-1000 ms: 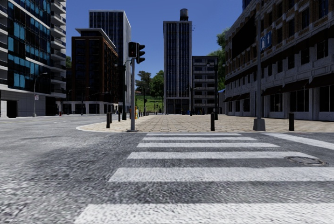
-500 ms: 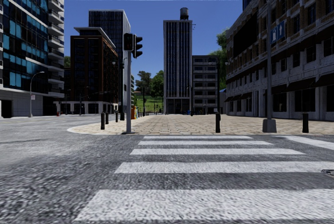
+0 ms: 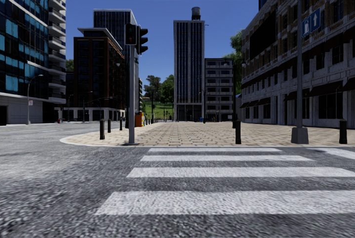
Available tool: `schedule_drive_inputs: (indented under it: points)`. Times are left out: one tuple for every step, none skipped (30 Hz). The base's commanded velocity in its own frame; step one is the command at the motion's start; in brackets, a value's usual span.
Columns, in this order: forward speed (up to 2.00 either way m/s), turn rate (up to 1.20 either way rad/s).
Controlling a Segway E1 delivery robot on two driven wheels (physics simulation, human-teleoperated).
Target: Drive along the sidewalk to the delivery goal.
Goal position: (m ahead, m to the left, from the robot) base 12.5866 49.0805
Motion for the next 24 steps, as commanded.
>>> schedule_drive_inputs:
  points:
    - [1.5, 0.0]
    - [1.5, 0.0]
    - [1.5, 0.0]
    - [1.5, 0.0]
    - [1.5, 0.0]
    - [1.5, 0.0]
    - [1.5, 0.0]
    - [1.5, 0.0]
    - [1.5, 0.0]
    - [1.5, 0.0]
    - [1.5, 0.0]
    - [1.5, 0.0]
    - [1.5, 0.0]
    - [1.5, 0.0]
    - [1.5, 0.0]
    - [1.5, 0.0]
    - [1.5, 0.0]
    - [1.5, 0.0]
    - [1.5, 0.0]
    - [1.5, 0.0]
    - [1.5, 0.0]
    - [1.5, 0.0]
    - [1.5, 0.0]
    - [1.5, 0.0]
